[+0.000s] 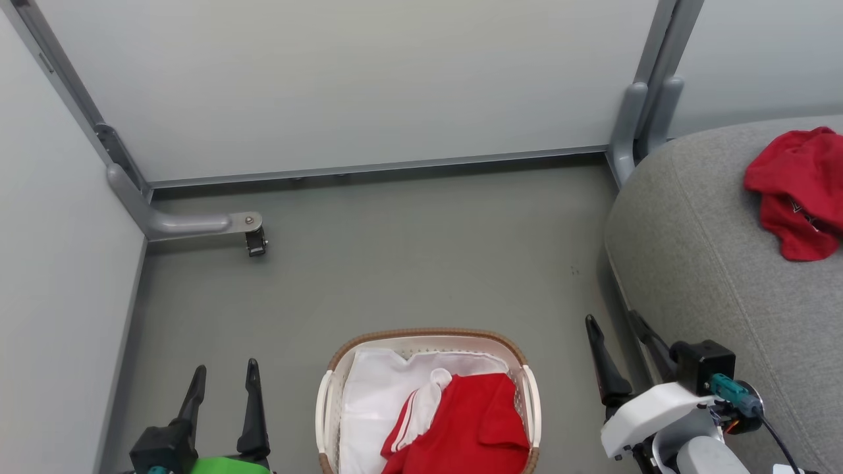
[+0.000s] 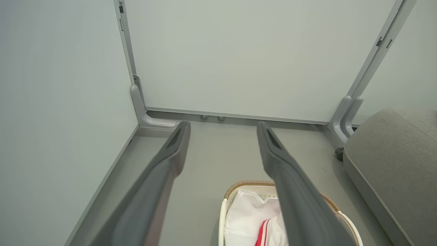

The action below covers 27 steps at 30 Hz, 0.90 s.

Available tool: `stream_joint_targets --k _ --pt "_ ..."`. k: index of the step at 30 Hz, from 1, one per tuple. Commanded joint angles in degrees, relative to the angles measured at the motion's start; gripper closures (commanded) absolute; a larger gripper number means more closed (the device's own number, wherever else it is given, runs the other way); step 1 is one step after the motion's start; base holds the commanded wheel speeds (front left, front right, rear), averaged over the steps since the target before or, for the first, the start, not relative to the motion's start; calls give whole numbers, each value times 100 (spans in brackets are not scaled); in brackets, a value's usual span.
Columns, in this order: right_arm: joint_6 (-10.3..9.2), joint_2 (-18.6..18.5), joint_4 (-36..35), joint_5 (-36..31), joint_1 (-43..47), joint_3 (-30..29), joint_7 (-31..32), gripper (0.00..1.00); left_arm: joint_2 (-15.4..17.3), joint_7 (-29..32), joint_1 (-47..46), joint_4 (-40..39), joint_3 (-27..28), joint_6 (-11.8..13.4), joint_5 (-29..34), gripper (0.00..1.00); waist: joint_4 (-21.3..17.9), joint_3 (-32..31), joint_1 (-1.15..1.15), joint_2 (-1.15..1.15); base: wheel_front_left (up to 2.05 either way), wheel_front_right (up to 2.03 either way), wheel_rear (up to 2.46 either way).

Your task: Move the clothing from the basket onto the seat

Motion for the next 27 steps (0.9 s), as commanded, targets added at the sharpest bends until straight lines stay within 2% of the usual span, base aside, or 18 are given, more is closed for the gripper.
stream_joint_targets --k 1,27 --pt "-8 -22 -30 47 94 20 -27 0 -5 -5 82 -11 12 -40 41 0 -8 -3 0 0 0 0 0" --pt "-8 -22 36 -6 48 -23 -28 0 -52 -5 25 110 29 -143 82 0 -16 23 0 0 0 0 0"
